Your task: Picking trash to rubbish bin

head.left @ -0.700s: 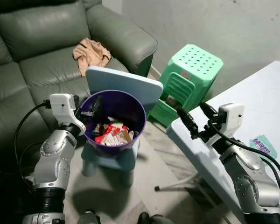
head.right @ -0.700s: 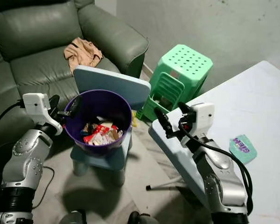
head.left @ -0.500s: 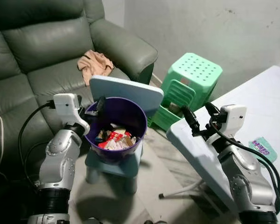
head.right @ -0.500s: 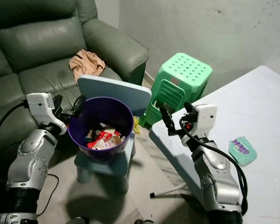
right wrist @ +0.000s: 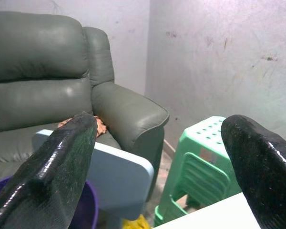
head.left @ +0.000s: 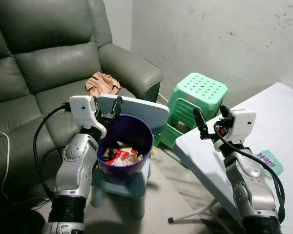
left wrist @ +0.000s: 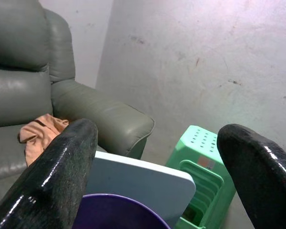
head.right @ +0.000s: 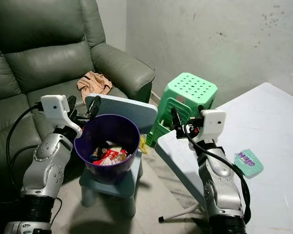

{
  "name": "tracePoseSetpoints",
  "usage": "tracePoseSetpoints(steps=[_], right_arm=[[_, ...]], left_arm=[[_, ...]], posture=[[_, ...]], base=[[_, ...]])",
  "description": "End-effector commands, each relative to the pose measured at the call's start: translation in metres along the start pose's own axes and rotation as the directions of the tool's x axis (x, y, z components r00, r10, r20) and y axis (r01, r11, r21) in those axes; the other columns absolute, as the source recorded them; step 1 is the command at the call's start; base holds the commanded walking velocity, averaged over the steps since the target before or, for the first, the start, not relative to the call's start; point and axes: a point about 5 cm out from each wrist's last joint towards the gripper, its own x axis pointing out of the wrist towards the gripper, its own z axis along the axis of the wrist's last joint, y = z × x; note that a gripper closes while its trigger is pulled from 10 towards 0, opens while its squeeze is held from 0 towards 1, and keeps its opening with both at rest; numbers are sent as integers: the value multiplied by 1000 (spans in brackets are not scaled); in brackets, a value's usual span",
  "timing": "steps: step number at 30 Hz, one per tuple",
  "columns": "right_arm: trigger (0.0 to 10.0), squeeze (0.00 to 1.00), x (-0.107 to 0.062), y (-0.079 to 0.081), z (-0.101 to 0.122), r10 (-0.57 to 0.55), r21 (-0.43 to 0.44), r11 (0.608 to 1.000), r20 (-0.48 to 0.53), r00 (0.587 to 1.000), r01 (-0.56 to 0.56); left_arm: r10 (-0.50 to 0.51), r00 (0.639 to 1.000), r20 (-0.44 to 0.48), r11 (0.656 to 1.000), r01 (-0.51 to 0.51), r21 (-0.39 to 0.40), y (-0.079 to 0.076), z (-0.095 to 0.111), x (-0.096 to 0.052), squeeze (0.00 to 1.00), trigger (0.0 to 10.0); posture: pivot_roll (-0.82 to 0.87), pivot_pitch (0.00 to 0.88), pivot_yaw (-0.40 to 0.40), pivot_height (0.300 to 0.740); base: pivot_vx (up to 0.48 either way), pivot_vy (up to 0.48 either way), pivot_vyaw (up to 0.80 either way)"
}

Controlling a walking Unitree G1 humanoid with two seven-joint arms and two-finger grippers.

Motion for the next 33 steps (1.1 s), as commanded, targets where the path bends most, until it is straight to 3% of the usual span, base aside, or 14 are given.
tracePoseSetpoints(steps=[1,11,21,33], right_arm=[[10000,0,2,-2,0,-15,-23,1000,1,1000,15],[10000,0,6,-2,-2,-50,-43,998,0,999,50],[10000,0,8,2,-3,-53,-51,997,3,999,53],[10000,0,9,2,-5,-63,-56,996,-6,998,63]], left_arm=[[-20,1000,2,1000,20,18,-5,0,3,0,10000],[26,1000,16,999,-26,18,0,2,9,0,10000],[-9,1000,23,1000,9,13,-7,3,14,0,10000],[-4,1000,23,1000,4,-4,-6,3,14,0,10000]], posture=[[20,0,-83,740],[19,0,-80,740],[9,0,-63,740],[12,0,-65,740]], base=[[0,0,0],[0,0,0],[0,0,0],[0,0,-770]])
